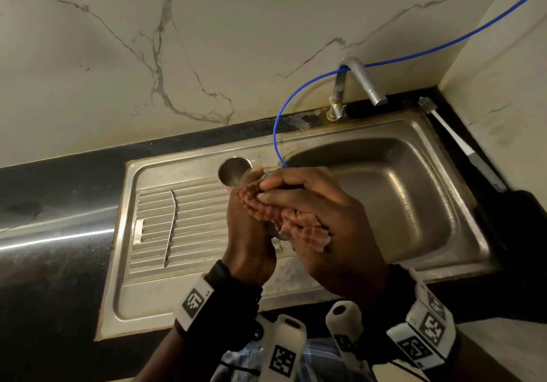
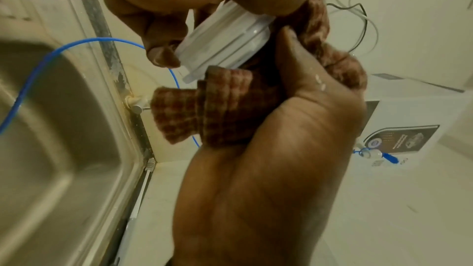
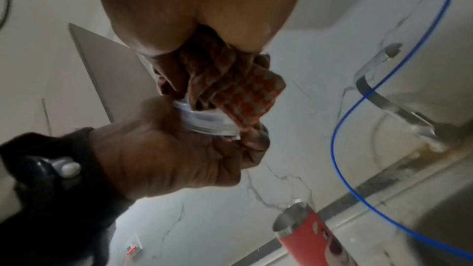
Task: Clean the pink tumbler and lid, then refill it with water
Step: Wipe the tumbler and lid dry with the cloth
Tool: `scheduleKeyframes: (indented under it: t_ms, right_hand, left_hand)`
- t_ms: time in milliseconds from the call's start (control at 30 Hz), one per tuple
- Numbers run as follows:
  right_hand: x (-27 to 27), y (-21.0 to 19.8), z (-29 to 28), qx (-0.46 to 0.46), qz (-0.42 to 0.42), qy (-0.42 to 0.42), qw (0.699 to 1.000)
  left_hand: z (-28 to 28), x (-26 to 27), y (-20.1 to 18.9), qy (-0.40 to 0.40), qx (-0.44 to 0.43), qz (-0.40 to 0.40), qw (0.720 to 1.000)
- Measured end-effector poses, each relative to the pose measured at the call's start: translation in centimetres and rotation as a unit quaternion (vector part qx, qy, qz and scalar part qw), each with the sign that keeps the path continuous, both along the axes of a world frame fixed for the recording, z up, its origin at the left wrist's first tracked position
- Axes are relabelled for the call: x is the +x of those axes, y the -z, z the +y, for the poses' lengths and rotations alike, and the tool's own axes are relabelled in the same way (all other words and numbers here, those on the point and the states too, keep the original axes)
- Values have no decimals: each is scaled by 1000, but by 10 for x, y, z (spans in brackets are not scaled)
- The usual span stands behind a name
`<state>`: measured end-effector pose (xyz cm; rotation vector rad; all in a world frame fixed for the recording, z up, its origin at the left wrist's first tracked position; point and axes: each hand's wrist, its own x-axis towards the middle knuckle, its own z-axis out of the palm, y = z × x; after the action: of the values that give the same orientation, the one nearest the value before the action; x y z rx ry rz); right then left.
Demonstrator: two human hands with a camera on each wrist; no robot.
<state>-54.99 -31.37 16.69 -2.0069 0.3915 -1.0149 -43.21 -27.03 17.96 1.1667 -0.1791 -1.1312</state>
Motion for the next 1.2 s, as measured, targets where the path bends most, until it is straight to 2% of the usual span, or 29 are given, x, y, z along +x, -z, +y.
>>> scheduleKeyframes:
  t_ms: [133, 233, 433, 567, 633, 700, 800, 867, 967, 1067, 1133, 1200]
  right_hand:
    - [-9, 12, -3, 64, 3, 16, 998]
    - [-17, 20, -12, 128, 17, 43, 991]
    - [-11, 7, 1, 82, 24, 88, 993]
    - [-6, 3, 13, 2, 29, 6, 1000]
    - [-10, 7, 14, 41, 4, -45, 998]
    - [-19, 8, 10, 127, -32, -76, 988]
    - [-26, 11, 2, 46, 11, -36, 998]
    - [-26, 17, -9, 101, 20, 5, 995]
    - [-20, 22, -22, 219, -15, 72, 973]
    - [-10, 17, -28, 233, -23, 68, 970]
    - [-5, 11, -30, 203, -18, 47, 978]
    - [-5, 0, -29, 156, -8, -1, 988]
  left_hand:
    - [3, 4, -3, -23, -19, 0, 1000]
    - [7, 9, -2, -58, -12, -69, 996]
    - [4, 2, -5, -27, -31, -47, 998]
    - [2, 2, 1, -2, -18, 59, 998]
    - [3, 5, -2, 17, -27, 70, 997]
    - [4, 4, -8, 28, -33, 56, 998]
    - [7, 3, -8, 35, -50, 4, 998]
    - [7, 4, 0, 7, -26, -48, 998]
    - [12, 2, 6, 23, -8, -88, 996]
    - [13, -1, 9, 60, -3, -190, 980]
    - [12, -1, 9, 86, 17, -170, 982]
    - [10, -3, 6, 102, 24, -102, 989]
